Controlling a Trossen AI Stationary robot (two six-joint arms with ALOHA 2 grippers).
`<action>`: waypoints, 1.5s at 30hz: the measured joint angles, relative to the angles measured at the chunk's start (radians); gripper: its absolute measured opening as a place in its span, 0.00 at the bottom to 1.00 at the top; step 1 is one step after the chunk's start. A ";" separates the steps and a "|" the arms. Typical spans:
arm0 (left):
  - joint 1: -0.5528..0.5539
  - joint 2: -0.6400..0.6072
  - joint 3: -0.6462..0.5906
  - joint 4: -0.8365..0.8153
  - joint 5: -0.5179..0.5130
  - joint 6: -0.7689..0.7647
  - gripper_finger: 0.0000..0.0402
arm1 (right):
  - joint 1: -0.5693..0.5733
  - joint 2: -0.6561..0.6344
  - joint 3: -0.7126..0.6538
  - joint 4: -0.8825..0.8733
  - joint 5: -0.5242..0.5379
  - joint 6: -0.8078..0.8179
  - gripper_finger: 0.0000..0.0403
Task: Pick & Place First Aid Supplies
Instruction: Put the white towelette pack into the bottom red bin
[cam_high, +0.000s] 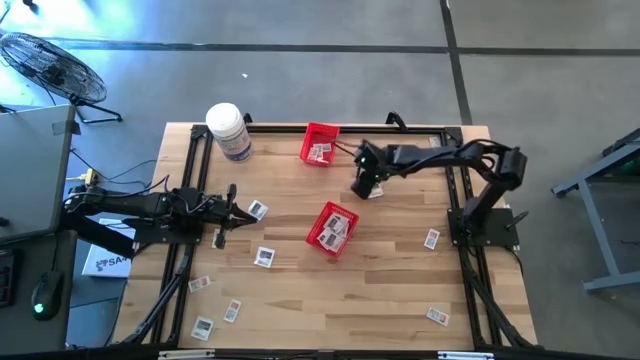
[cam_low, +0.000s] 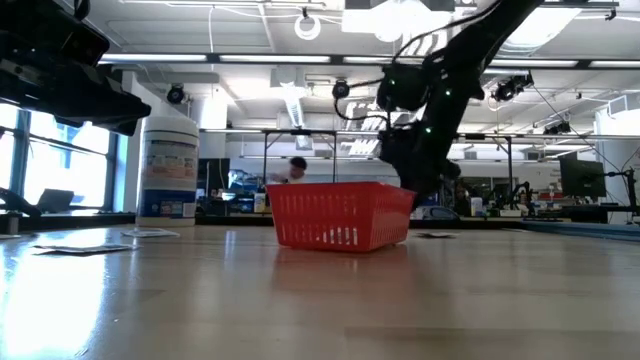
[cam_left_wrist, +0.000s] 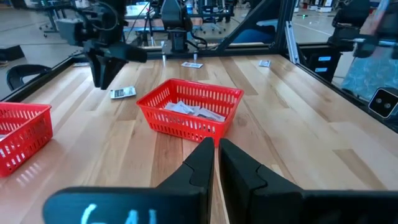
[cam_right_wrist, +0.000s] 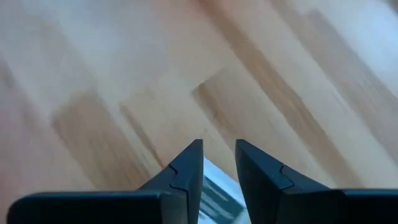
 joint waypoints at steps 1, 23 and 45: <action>0.000 0.000 0.000 0.000 0.000 0.000 0.05 | 0.026 0.000 0.000 0.020 0.042 0.087 0.22; 0.000 0.000 0.000 0.000 0.000 0.000 0.05 | 0.169 0.118 0.003 0.008 0.305 0.519 0.22; 0.000 0.000 0.000 0.000 0.000 0.000 0.05 | 0.171 0.168 0.007 -0.036 0.319 0.590 0.13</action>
